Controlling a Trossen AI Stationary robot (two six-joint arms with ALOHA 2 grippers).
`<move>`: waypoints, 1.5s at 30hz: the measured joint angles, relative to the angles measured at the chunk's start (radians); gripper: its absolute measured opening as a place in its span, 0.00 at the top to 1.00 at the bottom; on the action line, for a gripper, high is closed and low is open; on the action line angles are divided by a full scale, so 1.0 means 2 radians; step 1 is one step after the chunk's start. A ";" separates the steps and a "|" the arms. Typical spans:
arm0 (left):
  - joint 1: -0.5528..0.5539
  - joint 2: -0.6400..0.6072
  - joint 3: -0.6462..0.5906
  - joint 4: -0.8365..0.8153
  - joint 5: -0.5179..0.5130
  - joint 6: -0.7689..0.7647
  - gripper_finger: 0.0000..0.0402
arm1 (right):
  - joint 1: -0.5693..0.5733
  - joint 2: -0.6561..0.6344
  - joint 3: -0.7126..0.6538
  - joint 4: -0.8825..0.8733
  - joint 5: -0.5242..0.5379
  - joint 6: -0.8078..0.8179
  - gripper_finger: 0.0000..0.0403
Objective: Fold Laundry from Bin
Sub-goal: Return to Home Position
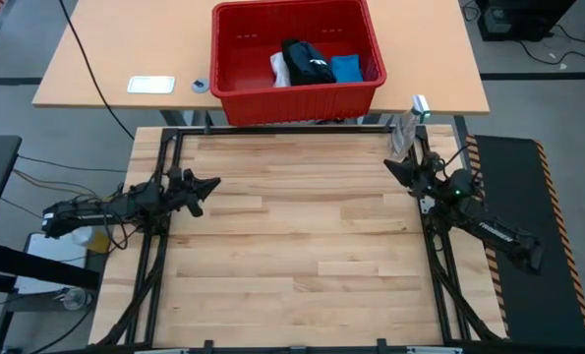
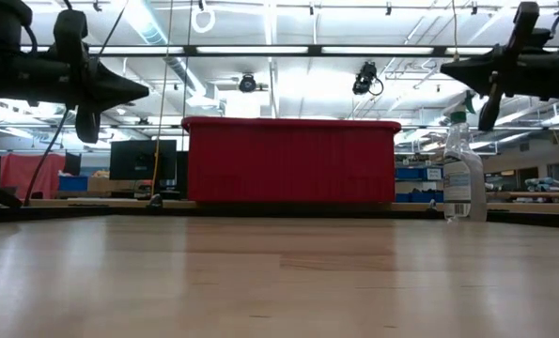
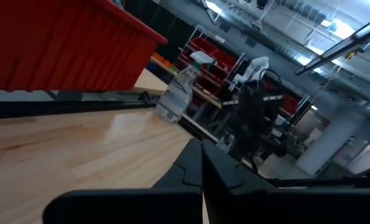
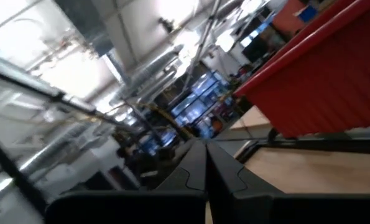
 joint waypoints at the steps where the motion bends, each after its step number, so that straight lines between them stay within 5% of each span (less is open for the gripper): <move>1: 0.000 -0.001 0.000 0.000 0.000 -0.001 1.00 | -0.001 0.000 0.000 -0.002 0.009 0.000 0.99; 28: 0.000 0.002 0.000 -0.027 -0.006 0.054 0.95 | -0.002 0.000 0.000 -0.025 0.007 -0.074 0.93; 36: -0.056 0.001 0.000 -0.028 -0.013 0.054 0.95 | -0.002 0.000 0.000 -0.025 0.005 -0.074 0.93; 45: -0.059 0.001 0.000 -0.027 -0.011 0.054 0.95 | -0.002 0.001 0.000 -0.022 0.003 -0.074 0.93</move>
